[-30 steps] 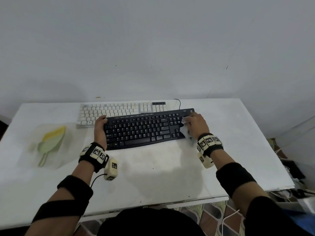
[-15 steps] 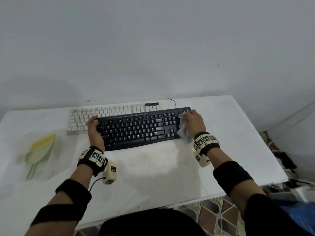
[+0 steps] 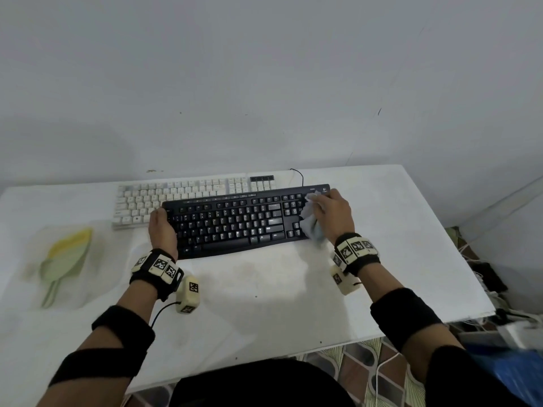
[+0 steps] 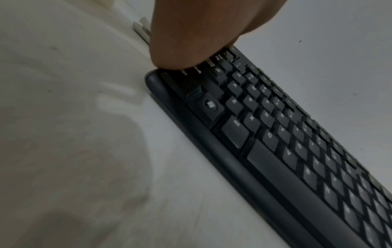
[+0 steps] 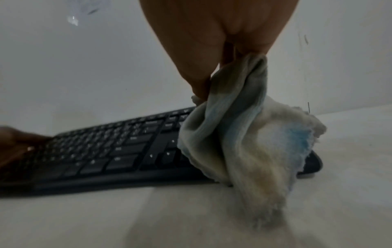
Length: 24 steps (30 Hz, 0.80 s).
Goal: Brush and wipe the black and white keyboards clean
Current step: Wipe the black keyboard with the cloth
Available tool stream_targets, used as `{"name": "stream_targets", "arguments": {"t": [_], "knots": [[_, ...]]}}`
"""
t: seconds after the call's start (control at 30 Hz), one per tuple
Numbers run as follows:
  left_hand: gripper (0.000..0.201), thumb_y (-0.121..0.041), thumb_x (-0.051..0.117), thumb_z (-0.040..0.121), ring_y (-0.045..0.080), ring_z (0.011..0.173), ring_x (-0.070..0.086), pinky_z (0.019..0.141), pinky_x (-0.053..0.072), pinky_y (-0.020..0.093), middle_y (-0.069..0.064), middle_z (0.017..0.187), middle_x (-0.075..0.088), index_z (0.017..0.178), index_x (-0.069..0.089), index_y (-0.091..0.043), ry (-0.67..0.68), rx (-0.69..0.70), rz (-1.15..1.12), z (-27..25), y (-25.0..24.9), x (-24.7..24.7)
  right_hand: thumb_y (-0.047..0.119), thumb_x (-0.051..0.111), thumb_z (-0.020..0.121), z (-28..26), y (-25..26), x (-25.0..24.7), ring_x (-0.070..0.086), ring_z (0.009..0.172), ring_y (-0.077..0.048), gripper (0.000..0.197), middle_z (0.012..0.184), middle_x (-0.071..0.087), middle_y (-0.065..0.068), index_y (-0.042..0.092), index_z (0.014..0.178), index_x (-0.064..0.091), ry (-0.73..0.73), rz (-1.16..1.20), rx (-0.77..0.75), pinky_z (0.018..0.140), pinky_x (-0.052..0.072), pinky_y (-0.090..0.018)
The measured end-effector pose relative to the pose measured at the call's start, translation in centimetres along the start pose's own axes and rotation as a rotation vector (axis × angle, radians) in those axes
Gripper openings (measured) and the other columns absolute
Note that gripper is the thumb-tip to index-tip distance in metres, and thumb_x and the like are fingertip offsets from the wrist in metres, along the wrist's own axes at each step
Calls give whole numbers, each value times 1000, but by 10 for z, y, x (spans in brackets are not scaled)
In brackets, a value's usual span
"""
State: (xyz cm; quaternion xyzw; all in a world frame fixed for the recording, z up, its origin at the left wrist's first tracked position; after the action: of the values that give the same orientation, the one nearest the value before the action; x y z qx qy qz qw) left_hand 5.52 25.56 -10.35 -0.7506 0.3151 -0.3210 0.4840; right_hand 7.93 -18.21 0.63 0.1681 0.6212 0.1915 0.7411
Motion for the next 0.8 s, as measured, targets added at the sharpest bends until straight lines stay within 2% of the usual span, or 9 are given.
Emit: {"name": "stream_targets", "arguments": {"t": [0.07, 0.13, 0.23, 0.3, 0.37, 0.43, 0.53, 0.67, 0.8], "knots": [[21, -21, 39, 110, 8, 102, 54, 85, 45, 13, -10, 108, 60, 104, 59, -22, -13, 31, 17, -3, -3, -1, 23, 56, 100, 7, 2, 18, 58, 99, -23, 26, 114, 59, -11, 14, 119, 71, 86, -56, -5, 86, 48, -33], [22, -19, 41, 110, 8, 99, 55, 84, 45, 14, -10, 102, 61, 99, 59, -23, -9, 41, 2, -3, -3, -2, 25, 57, 101, 2, 0, 23, 58, 97, -16, 26, 109, 57, -6, 11, 118, 71, 89, -58, -8, 89, 49, -34], [24, -17, 40, 110, 6, 98, 54, 83, 43, 11, -11, 102, 59, 99, 60, -24, -9, 85, 27, -3, -6, -4, 14, 62, 98, -22, 6, 26, 59, 98, -29, 23, 108, 58, -10, 12, 119, 73, 71, -144, -112, 88, 53, -39], [24, -17, 39, 111, 7, 111, 53, 84, 42, 5, -9, 114, 61, 116, 63, -19, 2, 121, 47, -7, -8, -2, 12, 67, 95, -41, 4, 30, 62, 96, -31, 21, 109, 60, -11, 12, 115, 75, 103, -203, -161, 87, 54, -40], [34, -11, 38, 110, 6, 128, 48, 94, 38, 3, -5, 136, 56, 136, 59, -15, 14, 185, 74, -12, -14, -2, 17, 68, 94, -47, -2, 30, 64, 93, -29, 19, 107, 61, -7, 14, 111, 77, 130, -193, -151, 87, 55, -42], [42, -6, 36, 108, 1, 137, 41, 104, 35, 5, -9, 147, 50, 141, 58, -20, 43, 216, 75, -14, -16, -4, 22, 65, 96, -39, -4, 29, 63, 92, -25, 20, 106, 60, -4, 17, 111, 77, 135, -155, -122, 85, 52, -38], [49, -3, 33, 107, -12, 133, 44, 113, 33, 12, -14, 147, 52, 144, 58, -23, 74, 238, 73, -22, -19, -3, 25, 58, 101, -16, 5, 13, 57, 95, -19, 26, 113, 58, -3, 18, 121, 73, 27, -58, -89, 81, 41, -25], [44, -13, 33, 110, -22, 128, 42, 109, 31, 5, -12, 150, 50, 149, 53, -20, 93, 256, 70, -25, -20, -1, 21, 57, 102, -11, 6, 18, 59, 100, -27, 27, 115, 58, -9, 14, 124, 71, 27, -81, -54, 83, 37, -23], [45, -43, 37, 108, 2, 140, 45, 123, 30, 33, -9, 151, 53, 144, 58, -28, 120, 236, 59, -19, -11, 2, 18, 61, 97, -42, -8, 30, 62, 95, -29, 26, 112, 59, -9, 13, 120, 73, 88, -98, -32, 84, 47, -32]]}}
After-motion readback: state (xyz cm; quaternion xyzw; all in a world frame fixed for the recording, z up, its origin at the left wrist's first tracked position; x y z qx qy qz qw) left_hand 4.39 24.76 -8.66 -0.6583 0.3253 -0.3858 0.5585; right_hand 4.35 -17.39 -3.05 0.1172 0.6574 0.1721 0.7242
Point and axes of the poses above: each hand's wrist, its own z-axis towards the middle knuckle, its own x-axis out of the palm, y = z × x, the point moved 10 cm from there along z, towards the middle knuckle
